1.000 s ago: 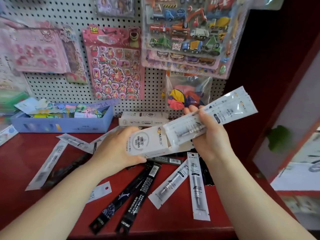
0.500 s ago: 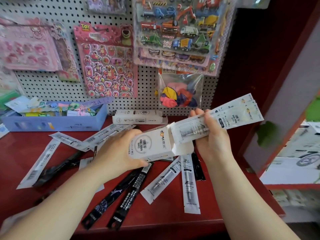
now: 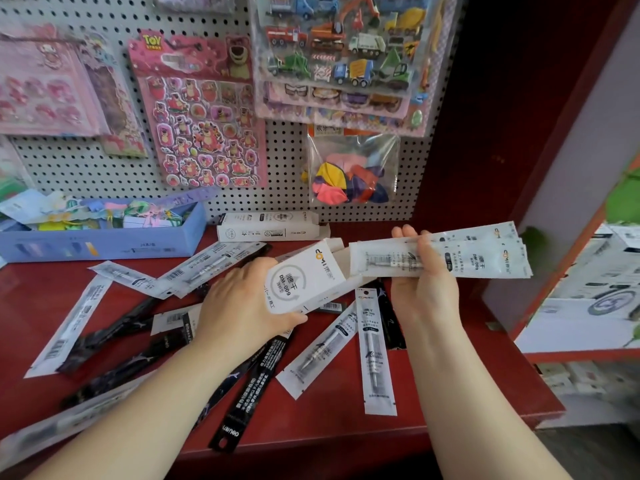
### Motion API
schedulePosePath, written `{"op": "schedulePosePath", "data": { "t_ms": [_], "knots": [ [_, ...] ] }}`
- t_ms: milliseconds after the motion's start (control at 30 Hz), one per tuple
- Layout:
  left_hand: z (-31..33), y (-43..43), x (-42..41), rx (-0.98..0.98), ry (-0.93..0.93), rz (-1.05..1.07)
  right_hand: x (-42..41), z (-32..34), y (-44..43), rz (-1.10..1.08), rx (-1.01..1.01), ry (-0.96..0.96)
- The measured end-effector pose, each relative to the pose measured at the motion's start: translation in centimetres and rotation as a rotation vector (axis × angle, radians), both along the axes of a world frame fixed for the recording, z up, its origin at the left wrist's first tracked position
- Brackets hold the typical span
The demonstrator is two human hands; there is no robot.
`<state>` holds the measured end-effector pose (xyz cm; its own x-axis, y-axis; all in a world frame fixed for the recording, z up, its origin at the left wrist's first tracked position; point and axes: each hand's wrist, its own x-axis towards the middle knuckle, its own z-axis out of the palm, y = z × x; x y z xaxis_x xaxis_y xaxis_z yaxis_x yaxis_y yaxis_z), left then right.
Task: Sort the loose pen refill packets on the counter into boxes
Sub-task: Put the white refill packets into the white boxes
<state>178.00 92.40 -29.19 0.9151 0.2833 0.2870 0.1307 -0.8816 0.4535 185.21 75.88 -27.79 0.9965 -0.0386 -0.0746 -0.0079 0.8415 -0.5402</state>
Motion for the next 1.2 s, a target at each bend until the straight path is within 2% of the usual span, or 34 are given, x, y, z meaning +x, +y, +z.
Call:
{"op": "schedulePosePath", "data": {
  "t_ms": [167,267,400,467,533,667,833,900,1000,1067,1133,1200],
  "knots": [
    [0.5,0.4,0.1,0.010,0.041,-0.032,0.1,-0.3,-0.6,0.106,-0.070,-0.044],
    [1.0,0.2,0.0,0.043,0.069,-0.119,0.0,-0.3,-0.4,0.204,-0.180,0.008],
    [1.4,-0.3,0.0,0.047,0.052,-0.168,-0.3,-0.5,0.2,0.188,-0.150,0.021],
    [1.4,-0.6,-0.1,0.008,0.029,-0.164,-0.7,-0.5,0.6,0.196,-0.203,-0.006],
    [1.4,-0.6,-0.1,-0.021,0.013,-0.147,-1.0,-1.0,0.9,0.194,-0.354,-0.016],
    [1.0,0.1,-0.3,-0.115,0.005,-0.108,-1.3,-2.1,0.3,0.213,-0.787,-0.012],
    [0.8,0.5,-0.3,-0.135,0.054,-0.117,-1.6,-1.3,-0.8,0.415,-1.021,-0.090],
    [0.7,0.5,-0.3,-0.141,0.052,-0.114,-1.0,-1.1,-1.1,0.417,-1.040,-0.060],
    [0.7,0.8,-0.3,-0.151,0.049,-0.111,-0.1,-1.2,-1.7,0.293,-0.818,0.053],
    [0.8,0.7,-0.4,-0.141,0.043,-0.117,0.1,-1.1,-2.1,0.219,-0.730,0.042],
    [0.9,0.5,-0.4,-0.098,0.031,-0.132,-0.2,-0.9,-1.9,0.179,-0.783,-0.001],
    [1.0,0.3,-0.3,-0.058,0.030,-0.141,-0.2,-1.0,-1.6,0.159,-0.936,-0.016]
  ]
}}
